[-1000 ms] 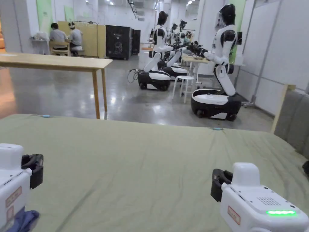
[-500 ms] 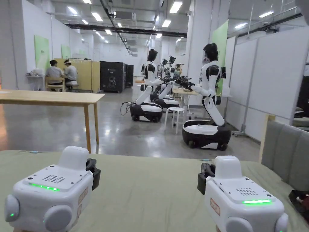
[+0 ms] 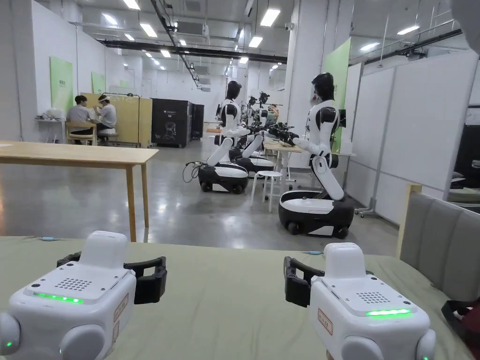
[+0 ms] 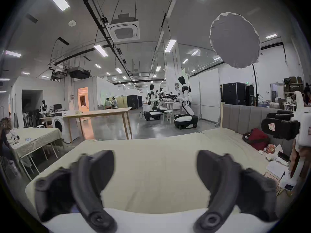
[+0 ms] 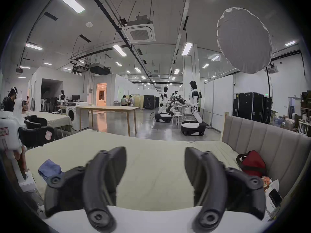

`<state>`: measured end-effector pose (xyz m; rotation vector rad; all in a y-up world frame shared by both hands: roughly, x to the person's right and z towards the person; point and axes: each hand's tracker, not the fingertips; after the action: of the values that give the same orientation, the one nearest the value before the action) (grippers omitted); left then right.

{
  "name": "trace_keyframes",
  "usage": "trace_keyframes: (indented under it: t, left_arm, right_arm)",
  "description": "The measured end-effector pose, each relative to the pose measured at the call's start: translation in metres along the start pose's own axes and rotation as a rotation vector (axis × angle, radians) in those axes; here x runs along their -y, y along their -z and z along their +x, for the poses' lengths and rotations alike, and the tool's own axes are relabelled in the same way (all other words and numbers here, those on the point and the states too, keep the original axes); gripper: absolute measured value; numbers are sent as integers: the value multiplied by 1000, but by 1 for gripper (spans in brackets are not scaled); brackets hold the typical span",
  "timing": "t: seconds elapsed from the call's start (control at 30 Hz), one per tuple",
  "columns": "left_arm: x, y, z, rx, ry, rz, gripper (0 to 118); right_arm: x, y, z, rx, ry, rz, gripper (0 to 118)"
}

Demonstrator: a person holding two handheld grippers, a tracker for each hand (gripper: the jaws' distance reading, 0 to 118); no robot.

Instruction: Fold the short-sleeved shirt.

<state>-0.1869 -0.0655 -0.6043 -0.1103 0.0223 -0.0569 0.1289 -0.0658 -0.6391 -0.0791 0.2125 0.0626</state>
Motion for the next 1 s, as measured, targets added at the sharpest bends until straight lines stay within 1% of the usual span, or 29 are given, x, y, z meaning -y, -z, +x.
trace_keyframes:
  t: [0.03, 0.13, 0.23, 0.3, 0.33, 0.37, 0.4, 0.47, 0.6, 0.8, 0.93, 1.0]
  left_arm:
    - [1, -1, -1, 2, -6, 10, 108]
    - [0, -3, 0, 0, -15, 13, 118]
    - [0, -6, 1, 5, -17, 19, 118]
    - [0, -6, 0, 4, -15, 19, 118]
    - [0, -7, 0, 8, -18, 17, 118]
    - [-1, -7, 0, 13, -25, 12, 118]
    - [-1, -8, -1, 19, -34, 8, 118]
    - [0, -10, -1, 22, -53, 14, 118]
    - [2, -12, -1, 28, -53, 5, 118]
    - [6, -12, -3, 23, -64, -3, 118]
    - [7, -13, -4, 20, -65, 1, 118]
    - [7, -13, -4, 14, -65, 6, 118]
  right_arm:
    - [0, 0, -1, 7, -1, 3, 88]
    - [0, 2, -5, 20, 18, 10, 118]
    - [0, 4, -7, 15, 33, 0, 118]
    - [-2, 6, -14, 5, 21, -39, 118]
    - [-3, 7, -18, 14, 11, -54, 118]
    - [-3, 8, -21, 33, 18, -77, 118]
    - [-7, 6, -27, 50, 44, -106, 118]
    - [-10, 7, -28, 50, 96, -153, 118]
    - [-10, 3, -27, 47, 124, -103, 118]
    - [-15, -5, -27, 44, 170, -88, 118]
    - [-13, -8, -30, 79, 151, -50, 118]
    - [-13, -11, -27, 70, 164, -42, 118]
